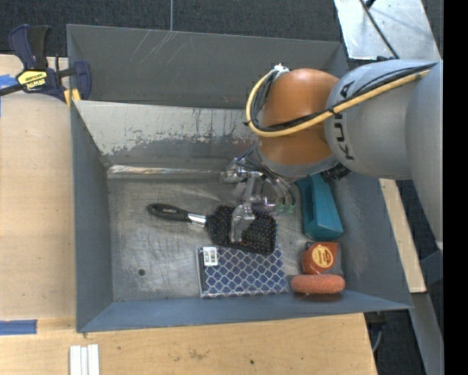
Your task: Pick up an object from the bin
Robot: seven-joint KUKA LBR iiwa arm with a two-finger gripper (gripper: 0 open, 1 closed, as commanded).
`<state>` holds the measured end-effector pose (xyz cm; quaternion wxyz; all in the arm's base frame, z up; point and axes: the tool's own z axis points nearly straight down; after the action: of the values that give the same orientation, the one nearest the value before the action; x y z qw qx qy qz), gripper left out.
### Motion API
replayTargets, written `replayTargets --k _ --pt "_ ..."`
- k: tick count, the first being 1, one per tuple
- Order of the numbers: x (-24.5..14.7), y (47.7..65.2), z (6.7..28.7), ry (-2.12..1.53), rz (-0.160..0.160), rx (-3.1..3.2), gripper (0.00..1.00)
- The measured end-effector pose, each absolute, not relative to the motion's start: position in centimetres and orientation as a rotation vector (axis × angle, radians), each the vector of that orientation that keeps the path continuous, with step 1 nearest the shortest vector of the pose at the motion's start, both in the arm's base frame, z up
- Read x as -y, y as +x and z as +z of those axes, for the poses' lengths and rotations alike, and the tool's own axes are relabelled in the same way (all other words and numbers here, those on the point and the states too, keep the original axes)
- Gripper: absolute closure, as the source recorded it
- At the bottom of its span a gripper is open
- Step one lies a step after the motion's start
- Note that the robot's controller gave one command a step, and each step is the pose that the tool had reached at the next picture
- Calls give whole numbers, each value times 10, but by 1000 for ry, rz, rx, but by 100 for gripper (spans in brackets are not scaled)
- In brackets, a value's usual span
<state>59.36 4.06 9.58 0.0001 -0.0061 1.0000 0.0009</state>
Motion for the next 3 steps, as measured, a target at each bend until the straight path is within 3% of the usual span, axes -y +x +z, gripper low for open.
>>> replayTargets --k 1,3 --pt "-43 576 84 -533 4 -3050 100" --pt "-43 575 88 -535 4 -3060 100"
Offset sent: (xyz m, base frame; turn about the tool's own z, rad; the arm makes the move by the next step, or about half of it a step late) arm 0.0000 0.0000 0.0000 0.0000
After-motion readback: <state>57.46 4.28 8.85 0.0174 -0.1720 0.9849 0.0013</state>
